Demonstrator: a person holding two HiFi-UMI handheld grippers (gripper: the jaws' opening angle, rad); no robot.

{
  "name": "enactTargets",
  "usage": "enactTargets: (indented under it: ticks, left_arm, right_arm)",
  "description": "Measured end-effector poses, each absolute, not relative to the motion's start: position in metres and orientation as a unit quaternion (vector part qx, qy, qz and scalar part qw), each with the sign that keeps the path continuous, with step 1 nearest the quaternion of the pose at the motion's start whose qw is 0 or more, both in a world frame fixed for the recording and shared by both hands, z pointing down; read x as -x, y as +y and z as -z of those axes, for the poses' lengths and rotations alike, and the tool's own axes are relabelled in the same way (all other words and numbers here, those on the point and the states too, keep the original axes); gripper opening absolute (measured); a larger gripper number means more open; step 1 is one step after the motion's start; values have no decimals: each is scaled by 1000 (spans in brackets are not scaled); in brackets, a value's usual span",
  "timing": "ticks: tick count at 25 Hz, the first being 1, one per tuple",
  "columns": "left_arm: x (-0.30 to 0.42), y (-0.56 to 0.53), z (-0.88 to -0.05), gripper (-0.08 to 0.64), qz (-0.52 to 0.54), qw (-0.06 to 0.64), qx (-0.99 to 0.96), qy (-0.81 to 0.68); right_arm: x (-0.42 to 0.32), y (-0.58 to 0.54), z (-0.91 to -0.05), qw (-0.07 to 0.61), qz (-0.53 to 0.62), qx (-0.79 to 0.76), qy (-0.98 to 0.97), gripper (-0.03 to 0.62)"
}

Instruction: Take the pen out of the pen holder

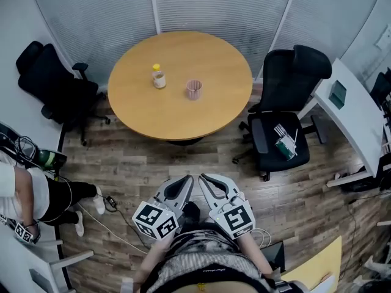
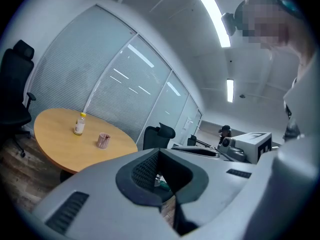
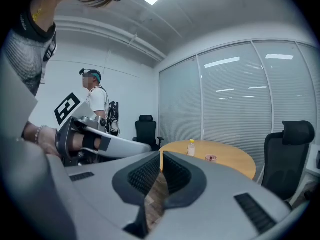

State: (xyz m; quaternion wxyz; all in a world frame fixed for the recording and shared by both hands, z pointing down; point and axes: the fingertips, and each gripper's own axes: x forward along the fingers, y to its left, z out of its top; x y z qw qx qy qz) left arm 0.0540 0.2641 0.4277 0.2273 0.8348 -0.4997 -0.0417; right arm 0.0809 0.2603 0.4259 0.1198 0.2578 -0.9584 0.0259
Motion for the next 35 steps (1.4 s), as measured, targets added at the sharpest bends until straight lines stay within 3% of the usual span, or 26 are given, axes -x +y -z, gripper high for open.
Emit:
enactTargets:
  ticks: [19, 35]
  left_arm:
    - [22, 213, -437, 3, 49, 233, -840, -488]
    - [39, 185, -448, 3, 43, 246, -829, -500]
  right_arm:
    - [-6, 207, -434, 132, -14, -268, -954, 31]
    - [8, 173, -446, 134, -22, -260, -956, 31]
